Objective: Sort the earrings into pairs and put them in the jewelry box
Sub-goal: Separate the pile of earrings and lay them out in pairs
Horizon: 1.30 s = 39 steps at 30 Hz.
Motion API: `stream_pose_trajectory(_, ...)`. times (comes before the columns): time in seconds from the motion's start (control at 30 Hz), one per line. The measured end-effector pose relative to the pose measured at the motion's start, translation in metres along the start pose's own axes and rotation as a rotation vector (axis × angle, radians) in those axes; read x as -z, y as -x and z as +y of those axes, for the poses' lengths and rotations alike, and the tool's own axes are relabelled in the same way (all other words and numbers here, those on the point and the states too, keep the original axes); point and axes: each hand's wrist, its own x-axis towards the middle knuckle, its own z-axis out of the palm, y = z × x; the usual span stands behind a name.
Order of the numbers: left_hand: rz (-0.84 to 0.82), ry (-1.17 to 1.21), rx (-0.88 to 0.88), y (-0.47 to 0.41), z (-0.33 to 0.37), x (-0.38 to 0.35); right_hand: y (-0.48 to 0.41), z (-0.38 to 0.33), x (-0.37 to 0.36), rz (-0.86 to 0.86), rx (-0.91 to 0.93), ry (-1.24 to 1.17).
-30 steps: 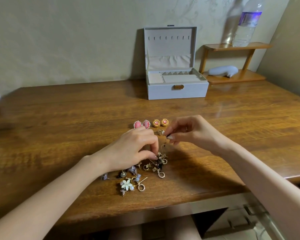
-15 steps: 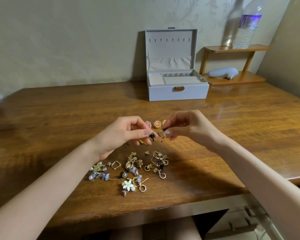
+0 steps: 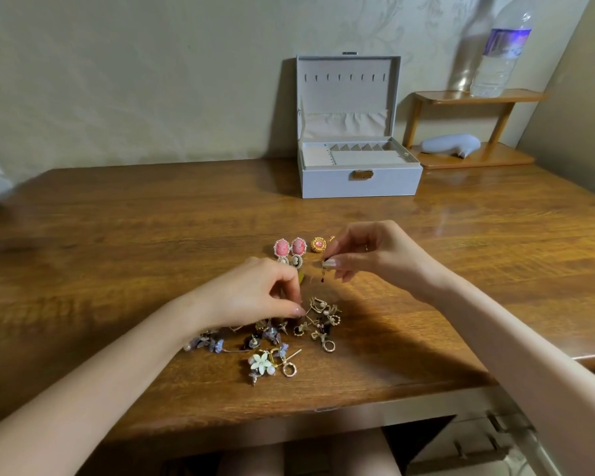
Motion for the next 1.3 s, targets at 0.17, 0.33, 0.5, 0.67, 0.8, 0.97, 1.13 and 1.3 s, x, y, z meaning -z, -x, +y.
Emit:
stream_pose_trajectory(0.17, 0.027, -0.081, -0.022, -0.001, 0.002, -0.005, 0.005, 0.001, 0.004, -0.069, -0.007, 0.130)
stream_pose_trajectory(0.33, 0.060, 0.158, -0.033, -0.002, 0.001, 0.000, 0.013, 0.006, 0.003, -0.168, 0.023, 0.431)
stream_pose_trajectory(0.5, 0.055, 0.198, -0.035, -0.003, 0.001, -0.001, 0.016, 0.008, 0.002, -0.190, 0.019, 0.488)
stream_pose_trajectory(0.67, 0.022, -0.062, -0.070, -0.001, 0.003, -0.009, 0.018, 0.007, 0.005, -0.187, 0.033, 0.492)
stream_pose_trajectory(0.8, 0.045, -0.106, -0.210, -0.001, 0.007, -0.012, 0.019, 0.008, 0.006, -0.196, 0.031, 0.495)
stream_pose_trajectory(0.97, 0.081, -0.308, -0.271, -0.005, 0.015, -0.021, 0.020, 0.008, 0.006, -0.193, 0.037, 0.502)
stream_pose_trajectory(1.13, 0.066, -0.330, -0.278, -0.006, 0.019, -0.022, 0.022, 0.010, 0.006, -0.187, 0.046, 0.484)
stream_pose_trajectory(1.3, 0.085, -0.357, -0.307, -0.005, 0.021, -0.022, 0.022, 0.011, 0.006, -0.161, 0.049, 0.458)
